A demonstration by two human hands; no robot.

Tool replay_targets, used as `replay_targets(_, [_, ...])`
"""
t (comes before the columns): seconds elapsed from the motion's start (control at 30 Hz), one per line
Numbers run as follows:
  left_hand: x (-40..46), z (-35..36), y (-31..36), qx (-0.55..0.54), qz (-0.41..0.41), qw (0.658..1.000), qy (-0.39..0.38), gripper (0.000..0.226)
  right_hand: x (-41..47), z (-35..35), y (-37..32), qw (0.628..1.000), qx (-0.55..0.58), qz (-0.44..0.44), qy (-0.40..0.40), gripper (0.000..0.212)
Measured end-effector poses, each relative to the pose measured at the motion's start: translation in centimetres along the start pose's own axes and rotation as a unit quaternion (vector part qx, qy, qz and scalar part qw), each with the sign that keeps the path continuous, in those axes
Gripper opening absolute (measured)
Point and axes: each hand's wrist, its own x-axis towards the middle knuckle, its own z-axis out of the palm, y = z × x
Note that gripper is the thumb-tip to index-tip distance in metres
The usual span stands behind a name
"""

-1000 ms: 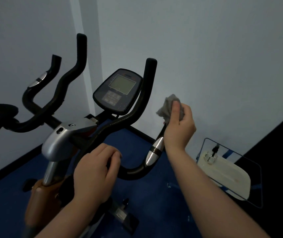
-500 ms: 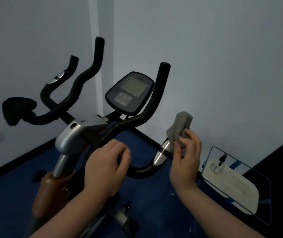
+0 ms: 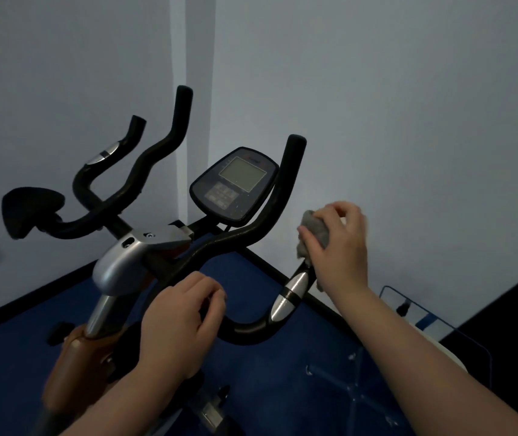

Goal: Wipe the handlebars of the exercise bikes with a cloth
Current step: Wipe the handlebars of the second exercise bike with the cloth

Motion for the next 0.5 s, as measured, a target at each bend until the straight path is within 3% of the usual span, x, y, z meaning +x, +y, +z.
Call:
replay_targets(0.07, [0.0, 0.0, 0.0, 0.004, 0.001, 1.000, 0.000, 0.026, 0.6, 0.2, -0.4, 0.998, 0.053, 0.036, 0.023, 0.010])
replay_targets(0.1, [0.0, 0.0, 0.0, 0.005, 0.003, 1.000, -0.001, 0.026, 1.0, 0.3, -0.4, 0.989, 0.092, 0.096, 0.060, 0.010])
replay_targets(0.2, [0.0, -0.2, 0.0, 0.001, 0.008, 1.000, 0.000, 0.026, 1.2, -0.6, -0.3, 0.896, 0.224, 0.294, 0.245, 0.013])
replay_targets(0.23, [0.0, -0.2, 0.0, 0.001, 0.009, 1.000, -0.001, 0.026, 0.7, -1.1, -0.3, 0.880, 0.231, 0.293, 0.295, 0.014])
replay_targets(0.27, [0.0, -0.1, 0.0, -0.001, 0.009, 1.000, -0.002, 0.026, -0.2, -1.5, -0.5, 0.890, 0.218, 0.251, 0.313, 0.015])
replay_targets(0.3, [0.0, -0.1, 0.0, -0.002, 0.008, 1.000, -0.002, 0.026, -1.2, -1.7, -0.9, 0.917, 0.201, 0.185, 0.290, 0.016])
replay_targets(0.37, [0.0, -0.1, 0.0, -0.001, 0.007, 1.000, -0.002, 0.026, -3.6, -1.7, -1.3, 0.982, 0.139, 0.025, 0.129, 0.020])
replay_targets(0.43, [0.0, -0.1, -0.1, 0.005, 0.011, 1.000, -0.004, 0.026, -6.1, -0.6, -1.1, 0.992, 0.040, -0.115, -0.034, 0.023])
replay_targets(0.5, [0.1, -0.1, -0.1, 0.006, 0.011, 1.000, -0.008, 0.026, -8.6, 0.7, -2.0, 0.990, 0.025, -0.102, -0.089, 0.027])
